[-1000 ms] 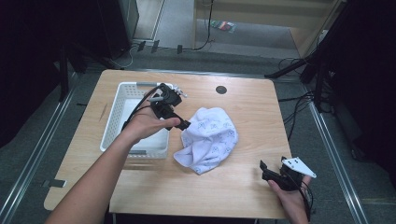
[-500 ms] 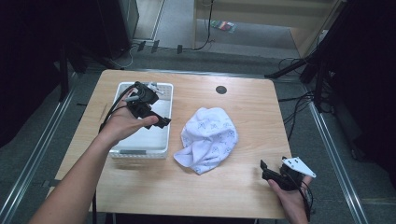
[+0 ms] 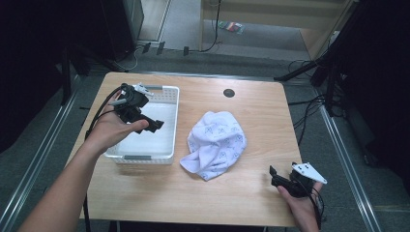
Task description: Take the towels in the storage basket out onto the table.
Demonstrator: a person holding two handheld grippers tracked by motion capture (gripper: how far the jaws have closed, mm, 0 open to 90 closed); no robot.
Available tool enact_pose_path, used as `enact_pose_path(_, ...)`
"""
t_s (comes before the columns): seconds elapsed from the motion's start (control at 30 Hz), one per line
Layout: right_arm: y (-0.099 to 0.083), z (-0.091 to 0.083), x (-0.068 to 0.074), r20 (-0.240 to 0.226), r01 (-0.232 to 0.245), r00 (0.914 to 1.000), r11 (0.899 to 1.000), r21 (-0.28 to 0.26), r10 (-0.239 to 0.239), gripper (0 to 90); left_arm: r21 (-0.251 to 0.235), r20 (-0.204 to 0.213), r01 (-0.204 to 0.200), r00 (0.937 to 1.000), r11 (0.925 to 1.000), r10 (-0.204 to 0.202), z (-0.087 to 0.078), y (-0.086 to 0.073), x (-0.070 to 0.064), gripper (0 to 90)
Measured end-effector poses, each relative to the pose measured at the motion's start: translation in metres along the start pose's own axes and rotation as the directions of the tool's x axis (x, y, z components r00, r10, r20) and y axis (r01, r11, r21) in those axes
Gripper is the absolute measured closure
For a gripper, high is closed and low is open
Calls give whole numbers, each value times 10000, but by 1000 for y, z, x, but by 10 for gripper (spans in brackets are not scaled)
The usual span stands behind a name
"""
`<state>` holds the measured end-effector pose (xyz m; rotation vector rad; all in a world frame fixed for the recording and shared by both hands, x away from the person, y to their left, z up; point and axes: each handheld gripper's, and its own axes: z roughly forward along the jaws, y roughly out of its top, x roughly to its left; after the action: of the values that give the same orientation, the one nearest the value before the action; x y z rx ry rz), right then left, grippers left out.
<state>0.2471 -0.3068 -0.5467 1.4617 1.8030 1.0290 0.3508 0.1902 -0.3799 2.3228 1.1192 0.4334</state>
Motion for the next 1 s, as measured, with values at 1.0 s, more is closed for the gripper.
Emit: enact_pose_path(1.0, 0, 0, 0, 78, 11, 10000, 10000, 15, -11, 136, -1237, -1410, 1992, 9662, 9721, -2159, -11, -123, 28, 25)
